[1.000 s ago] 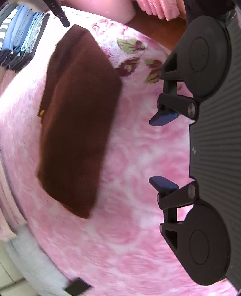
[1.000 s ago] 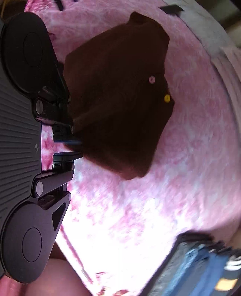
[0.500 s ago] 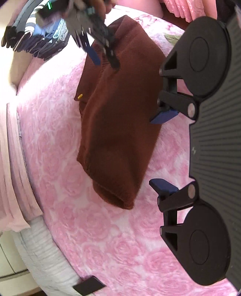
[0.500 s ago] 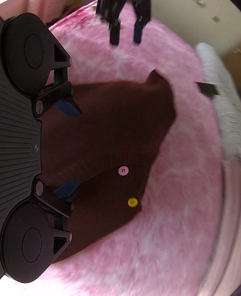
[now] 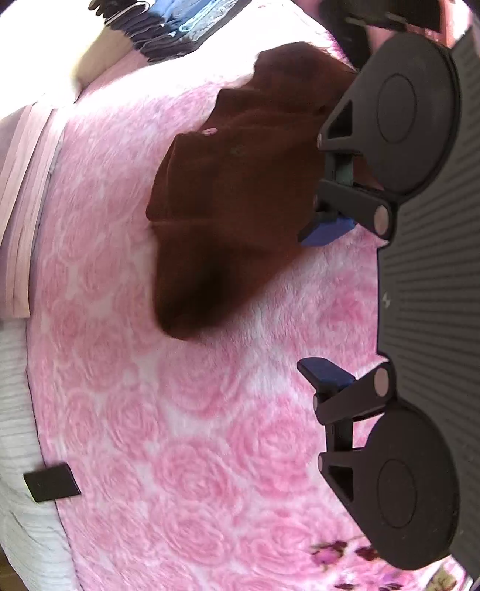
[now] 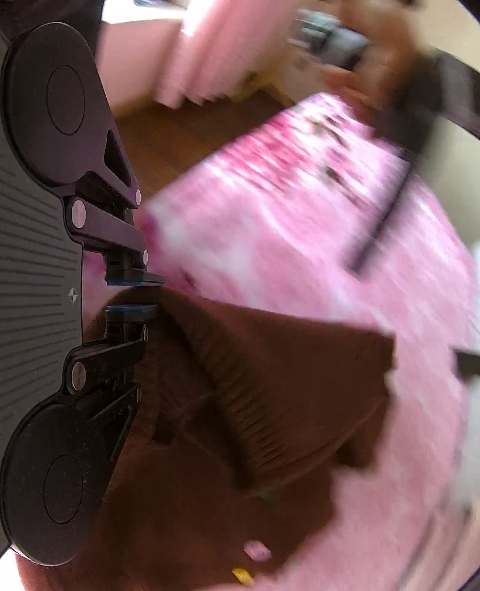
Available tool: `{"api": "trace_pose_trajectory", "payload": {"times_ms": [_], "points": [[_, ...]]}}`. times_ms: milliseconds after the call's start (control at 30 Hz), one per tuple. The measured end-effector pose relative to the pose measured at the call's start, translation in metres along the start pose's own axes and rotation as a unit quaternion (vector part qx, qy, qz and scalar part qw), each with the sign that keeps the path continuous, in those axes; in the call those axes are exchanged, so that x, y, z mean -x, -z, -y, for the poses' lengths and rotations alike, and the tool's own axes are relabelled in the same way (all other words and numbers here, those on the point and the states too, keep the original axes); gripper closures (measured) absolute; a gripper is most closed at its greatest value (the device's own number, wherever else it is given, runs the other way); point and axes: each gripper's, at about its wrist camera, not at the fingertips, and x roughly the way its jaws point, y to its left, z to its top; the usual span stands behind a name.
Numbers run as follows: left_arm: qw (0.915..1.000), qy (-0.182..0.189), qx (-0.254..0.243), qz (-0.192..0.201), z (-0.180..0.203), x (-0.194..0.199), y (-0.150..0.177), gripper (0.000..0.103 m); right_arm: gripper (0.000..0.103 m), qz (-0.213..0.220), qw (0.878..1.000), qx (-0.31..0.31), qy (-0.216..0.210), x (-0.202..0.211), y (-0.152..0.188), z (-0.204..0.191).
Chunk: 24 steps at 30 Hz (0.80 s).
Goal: Fold clothes
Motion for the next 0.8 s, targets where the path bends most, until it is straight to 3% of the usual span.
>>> {"api": "trace_pose_trajectory", "payload": {"times_ms": [67,133,200,233,267,300,333,467,567,667,733,800], "points": [[1.0000,0.001,-0.001,0.004,0.000,-0.003,-0.003,0.038,0.095,-0.040,0.999,0.017,-0.025,-0.013,0.016,-0.017],[0.9999,0.001,-0.009,0.009,0.001,-0.009,-0.009,0.036,0.095,-0.059,0.997,0.036,-0.022,-0.015,0.029,-0.030],[0.9996,-0.004,-0.024,0.014,-0.001,-0.020,-0.018,0.034,0.095,-0.052,0.998,0.018,-0.004,-0.008,0.035,-0.029],[0.9994,-0.005,-0.031,0.013,-0.003,-0.028,-0.023,0.033,0.087,-0.045,0.999,0.005,0.008,-0.004,0.037,-0.026],[0.9992,-0.007,-0.038,0.010,-0.006,-0.036,-0.029,0.033,0.076,-0.037,0.999,-0.008,0.021,0.002,0.039,-0.023],[0.9990,-0.009,-0.044,0.008,-0.008,-0.045,-0.035,0.033,0.040,-0.025,0.999,-0.018,0.035,0.009,0.038,-0.018],[0.9986,-0.010,-0.051,0.005,-0.011,-0.054,-0.040,0.033,0.017,-0.009,0.998,-0.026,0.050,0.018,0.038,-0.013],[0.9944,-0.004,-0.106,0.003,-0.018,-0.088,-0.066,0.033,0.016,0.018,0.994,-0.022,0.102,0.026,0.026,0.003],[0.9865,0.025,-0.162,-0.009,-0.018,-0.115,-0.085,0.033,0.016,0.026,0.992,-0.010,0.123,0.017,0.025,0.007],[0.9847,0.055,-0.157,-0.053,-0.025,-0.148,-0.098,0.034,0.016,0.028,0.991,0.010,0.129,0.002,0.020,0.009],[0.9846,0.072,-0.143,-0.070,-0.029,-0.161,-0.098,0.046,0.016,0.037,0.991,0.021,0.129,-0.004,0.012,0.009],[0.9838,0.090,-0.140,-0.066,-0.030,-0.156,-0.096,0.074,0.016,0.050,0.990,0.030,0.125,-0.013,0.003,0.007]]}}
